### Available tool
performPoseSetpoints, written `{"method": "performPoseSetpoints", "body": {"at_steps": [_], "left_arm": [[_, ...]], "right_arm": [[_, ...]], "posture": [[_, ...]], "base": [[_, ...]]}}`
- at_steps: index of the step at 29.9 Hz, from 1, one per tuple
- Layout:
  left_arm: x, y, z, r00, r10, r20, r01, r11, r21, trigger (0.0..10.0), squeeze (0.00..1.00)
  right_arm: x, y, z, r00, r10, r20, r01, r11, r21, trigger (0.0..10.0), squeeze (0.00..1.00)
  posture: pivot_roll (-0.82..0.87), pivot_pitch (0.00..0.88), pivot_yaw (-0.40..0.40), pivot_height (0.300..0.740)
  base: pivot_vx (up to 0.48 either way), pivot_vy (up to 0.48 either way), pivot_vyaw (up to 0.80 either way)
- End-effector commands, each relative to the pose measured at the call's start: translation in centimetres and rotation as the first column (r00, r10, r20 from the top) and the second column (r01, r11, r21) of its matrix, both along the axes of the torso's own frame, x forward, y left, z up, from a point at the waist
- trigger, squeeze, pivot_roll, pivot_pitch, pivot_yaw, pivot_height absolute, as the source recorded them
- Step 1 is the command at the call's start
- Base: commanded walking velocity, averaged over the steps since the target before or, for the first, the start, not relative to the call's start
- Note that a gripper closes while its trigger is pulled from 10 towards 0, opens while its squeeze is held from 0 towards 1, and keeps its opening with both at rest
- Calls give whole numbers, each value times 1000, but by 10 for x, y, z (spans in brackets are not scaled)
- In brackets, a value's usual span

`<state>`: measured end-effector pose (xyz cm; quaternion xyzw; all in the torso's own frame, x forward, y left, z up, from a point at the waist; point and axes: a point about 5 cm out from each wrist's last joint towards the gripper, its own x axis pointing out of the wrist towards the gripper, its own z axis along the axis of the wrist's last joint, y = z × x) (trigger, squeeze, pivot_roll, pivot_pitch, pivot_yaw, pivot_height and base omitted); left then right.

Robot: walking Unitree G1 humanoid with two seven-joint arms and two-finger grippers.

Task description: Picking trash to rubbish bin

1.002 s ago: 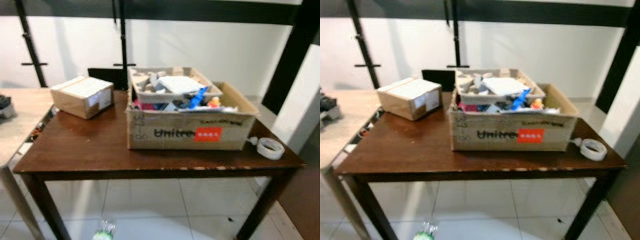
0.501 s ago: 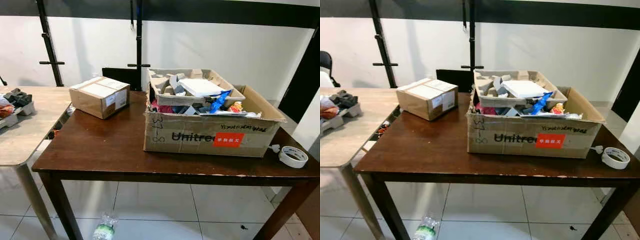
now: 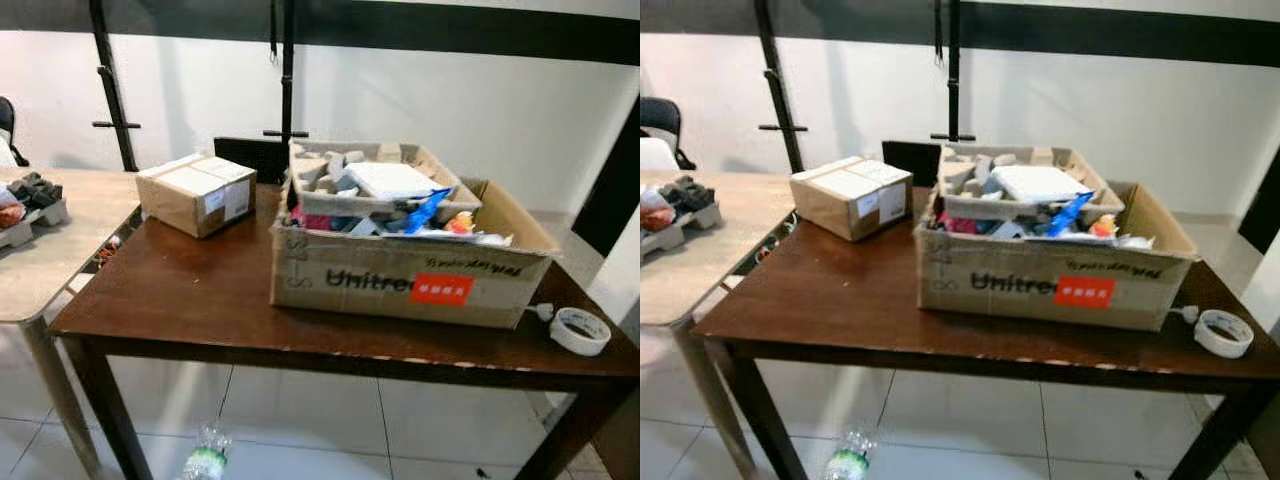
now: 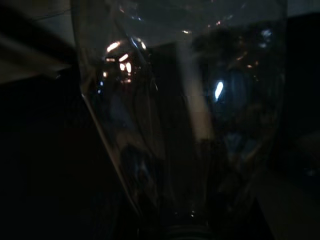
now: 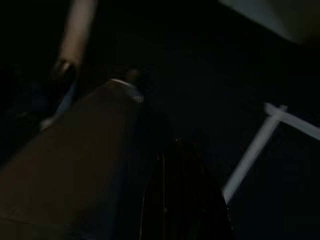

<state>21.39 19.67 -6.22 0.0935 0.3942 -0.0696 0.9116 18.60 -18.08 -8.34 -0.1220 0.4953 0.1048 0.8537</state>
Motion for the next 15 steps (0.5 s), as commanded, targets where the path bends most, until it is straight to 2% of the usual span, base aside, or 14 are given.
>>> {"method": "performPoseSetpoints", "body": {"at_steps": [1,11,13,15], "left_arm": [[-3,-1,-2,1000,-5,-10,5,1000,-3,10000,0],[-3,-1,-2,1000,-6,-10,6,1000,-3,10000,0],[-2,-1,-1,1000,-21,-1,21,1000,3,10000,0],[-1,-2,0,1000,-23,16,24,1000,-3,10000,0]], "right_arm": [[-8,-2,-4,999,-20,-25,20,1000,1,10000,0],[-8,-2,-4,999,-19,-25,19,1000,0,10000,0],[-9,-3,-4,999,-19,-28,19,1000,-3,10000,0],[-10,-4,-4,999,-18,-30,18,1000,-5,10000,0]], "posture": [[-36,105,-30,740],[-36,105,-30,740],[-41,93,-29,740],[-41,92,-29,740]], "base": [[0,-480,0],[0,-480,0],[0,-364,0],[0,0,0]]}}
